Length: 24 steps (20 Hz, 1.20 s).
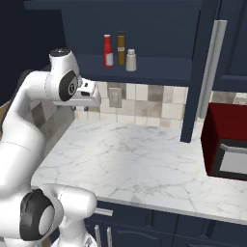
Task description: Collect the turmeric, ketchup, and shaker from the cabinet and place them next to the stove.
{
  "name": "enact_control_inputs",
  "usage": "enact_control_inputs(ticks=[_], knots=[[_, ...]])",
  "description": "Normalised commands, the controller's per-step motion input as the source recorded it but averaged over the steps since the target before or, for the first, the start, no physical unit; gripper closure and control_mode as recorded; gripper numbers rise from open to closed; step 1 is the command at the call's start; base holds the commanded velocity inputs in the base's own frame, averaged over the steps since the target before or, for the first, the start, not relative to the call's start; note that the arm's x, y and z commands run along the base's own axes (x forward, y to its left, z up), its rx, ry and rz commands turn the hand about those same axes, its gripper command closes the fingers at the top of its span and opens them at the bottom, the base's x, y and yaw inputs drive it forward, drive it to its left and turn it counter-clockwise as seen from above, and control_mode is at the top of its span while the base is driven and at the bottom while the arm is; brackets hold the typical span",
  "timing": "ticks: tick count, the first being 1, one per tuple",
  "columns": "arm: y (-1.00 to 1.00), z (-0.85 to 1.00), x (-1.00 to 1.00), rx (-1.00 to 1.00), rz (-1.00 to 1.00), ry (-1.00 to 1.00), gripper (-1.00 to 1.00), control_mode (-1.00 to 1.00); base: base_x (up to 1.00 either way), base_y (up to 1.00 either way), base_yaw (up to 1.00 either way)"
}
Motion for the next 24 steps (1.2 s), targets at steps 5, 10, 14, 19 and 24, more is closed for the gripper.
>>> enact_control_inputs(ticks=[5,10,14,19,24], knots=[[-0.07,0.00,-0.30,0.00,-0.05,-0.13,-1.00,-1.00,0.00,0.00,0.00],[-0.47,0.14,-0.63,0.00,-0.05,-0.33,-1.00,-1.00,0.00,0.00,0.00],[-0.71,0.61,-0.26,0.00,0.00,-0.36,-1.00,-1.00,0.00,0.00,0.00],[-0.75,0.73,-0.10,0.00,0.00,-0.33,-1.00,-1.00,0.00,0.00,0.00],[-0.40,0.54,0.01,0.00,-0.03,-0.15,-1.00,-1.00,0.00,0.00,0.00]])
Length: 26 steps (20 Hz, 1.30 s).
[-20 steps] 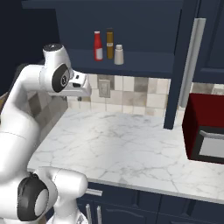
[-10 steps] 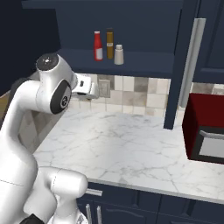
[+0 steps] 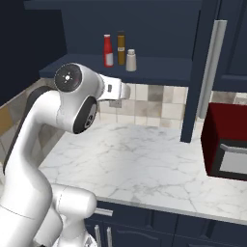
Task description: Collect the turmeric, ketchup, and shaker from the cabinet and place them next to the stove.
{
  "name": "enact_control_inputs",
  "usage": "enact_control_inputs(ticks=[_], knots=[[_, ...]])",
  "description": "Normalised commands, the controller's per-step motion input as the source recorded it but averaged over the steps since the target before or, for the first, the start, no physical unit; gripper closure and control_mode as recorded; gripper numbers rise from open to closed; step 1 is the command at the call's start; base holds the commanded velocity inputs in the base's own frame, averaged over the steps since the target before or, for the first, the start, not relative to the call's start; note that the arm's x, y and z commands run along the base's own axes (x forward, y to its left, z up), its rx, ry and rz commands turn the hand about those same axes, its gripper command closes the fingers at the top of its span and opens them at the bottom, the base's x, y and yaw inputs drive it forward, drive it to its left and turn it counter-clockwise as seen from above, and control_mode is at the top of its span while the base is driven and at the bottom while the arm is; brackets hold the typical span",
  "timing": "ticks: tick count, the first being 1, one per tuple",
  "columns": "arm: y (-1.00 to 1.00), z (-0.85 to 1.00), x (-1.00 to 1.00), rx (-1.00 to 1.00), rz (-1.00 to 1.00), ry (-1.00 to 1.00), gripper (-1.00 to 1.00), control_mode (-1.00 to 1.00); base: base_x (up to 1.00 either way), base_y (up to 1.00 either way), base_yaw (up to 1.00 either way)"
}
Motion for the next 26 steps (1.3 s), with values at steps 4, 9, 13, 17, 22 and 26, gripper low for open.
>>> enact_control_inputs(ticks=[4,9,13,17,22,26], knots=[[-0.15,0.22,0.06,0.00,-0.01,-0.08,-1.00,-1.00,0.00,0.00,0.00],[-0.13,0.16,0.07,0.00,-0.02,-0.03,-1.00,-1.00,0.00,0.00,0.00],[-0.17,0.11,0.06,0.00,-0.01,-0.02,-1.00,-1.00,0.00,0.00,0.00],[-0.06,0.04,0.19,0.00,0.00,0.00,-1.00,-1.00,0.00,0.00,0.00],[-0.01,0.00,0.27,0.00,0.00,0.00,-1.00,-1.00,0.00,0.00,0.00],[-0.11,0.12,0.24,0.00,0.00,-0.03,-1.00,-1.00,0.00,0.00,0.00]])
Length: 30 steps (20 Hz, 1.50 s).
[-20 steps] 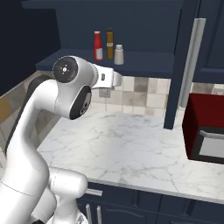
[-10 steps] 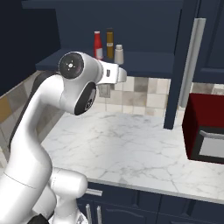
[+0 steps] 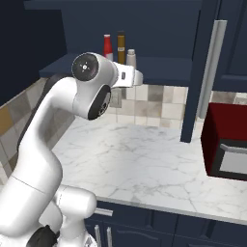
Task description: Collect the turmeric, ketchup, and shaker from the cabinet and place them next to the stove.
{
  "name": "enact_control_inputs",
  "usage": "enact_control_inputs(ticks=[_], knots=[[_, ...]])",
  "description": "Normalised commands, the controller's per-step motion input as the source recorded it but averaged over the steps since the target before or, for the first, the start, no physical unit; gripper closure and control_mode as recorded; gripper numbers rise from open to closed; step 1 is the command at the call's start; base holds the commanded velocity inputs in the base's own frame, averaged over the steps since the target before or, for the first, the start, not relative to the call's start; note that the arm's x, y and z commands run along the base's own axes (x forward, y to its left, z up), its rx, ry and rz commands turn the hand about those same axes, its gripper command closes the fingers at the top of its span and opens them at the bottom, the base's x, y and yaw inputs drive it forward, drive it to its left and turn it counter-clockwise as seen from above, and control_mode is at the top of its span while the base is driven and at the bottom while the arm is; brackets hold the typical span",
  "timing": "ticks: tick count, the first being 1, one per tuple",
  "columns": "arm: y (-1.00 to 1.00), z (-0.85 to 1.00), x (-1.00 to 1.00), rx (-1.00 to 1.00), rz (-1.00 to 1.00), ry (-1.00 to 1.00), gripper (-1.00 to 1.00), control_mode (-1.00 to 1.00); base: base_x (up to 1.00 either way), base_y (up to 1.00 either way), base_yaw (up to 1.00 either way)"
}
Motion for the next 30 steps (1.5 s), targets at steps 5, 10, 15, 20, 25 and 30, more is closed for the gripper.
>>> enact_control_inputs(ticks=[5,10,15,20,25,30], knots=[[-0.06,0.38,0.22,0.00,0.05,-0.13,-1.00,-1.00,0.00,0.00,0.00],[0.00,0.17,0.38,0.00,0.04,-0.06,-1.00,-1.00,0.00,0.00,0.00],[0.00,0.01,0.41,0.00,0.03,0.00,-1.00,-1.00,0.00,0.00,0.00],[-0.02,0.00,0.39,0.01,0.04,0.00,-1.00,-1.00,0.00,0.00,0.00],[-0.04,0.00,0.49,0.02,0.03,0.00,-1.00,-1.00,0.00,0.00,0.00],[-0.10,0.00,0.49,0.01,0.01,0.01,-1.00,-1.00,0.00,0.00,0.00]])
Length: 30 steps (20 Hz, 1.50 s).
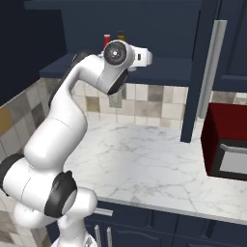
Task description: Collect the turmeric, ketchup, and shaker from the cabinet and place them next to the stove.
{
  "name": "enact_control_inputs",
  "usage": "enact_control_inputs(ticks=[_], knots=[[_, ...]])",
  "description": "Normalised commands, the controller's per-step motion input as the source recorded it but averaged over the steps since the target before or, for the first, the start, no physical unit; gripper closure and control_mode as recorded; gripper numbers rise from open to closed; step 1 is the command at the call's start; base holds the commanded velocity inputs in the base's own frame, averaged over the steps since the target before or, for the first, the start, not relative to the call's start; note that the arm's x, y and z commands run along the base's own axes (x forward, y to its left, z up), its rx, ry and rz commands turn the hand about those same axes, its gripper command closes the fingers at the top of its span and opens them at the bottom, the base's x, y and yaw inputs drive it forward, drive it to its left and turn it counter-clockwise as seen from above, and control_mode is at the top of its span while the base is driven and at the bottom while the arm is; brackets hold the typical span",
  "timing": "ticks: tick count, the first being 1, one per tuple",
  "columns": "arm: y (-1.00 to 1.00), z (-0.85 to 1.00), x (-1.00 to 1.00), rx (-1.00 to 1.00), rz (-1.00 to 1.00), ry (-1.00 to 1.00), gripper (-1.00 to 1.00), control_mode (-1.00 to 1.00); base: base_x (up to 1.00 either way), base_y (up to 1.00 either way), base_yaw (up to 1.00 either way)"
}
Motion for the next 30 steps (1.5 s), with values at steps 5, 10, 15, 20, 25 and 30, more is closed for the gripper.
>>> enact_control_inputs(ticks=[5,10,15,20,25,30], knots=[[-0.05,0.00,0.40,0.00,0.00,0.03,-1.00,-1.00,0.00,0.00,0.00],[0.00,0.00,0.29,0.00,0.00,0.03,-1.00,-1.00,0.00,0.00,0.00],[0.00,-0.03,0.28,0.00,0.01,0.04,-1.00,-1.00,0.00,0.00,0.00],[0.00,-0.05,0.20,0.00,0.02,0.06,-1.00,-1.00,0.00,0.00,0.00],[0.00,-0.07,0.04,0.00,0.04,0.03,-1.00,-1.00,0.00,0.00,0.00],[0.00,-0.07,0.07,0.00,0.01,0.04,-1.00,-1.00,0.00,0.00,0.00]])
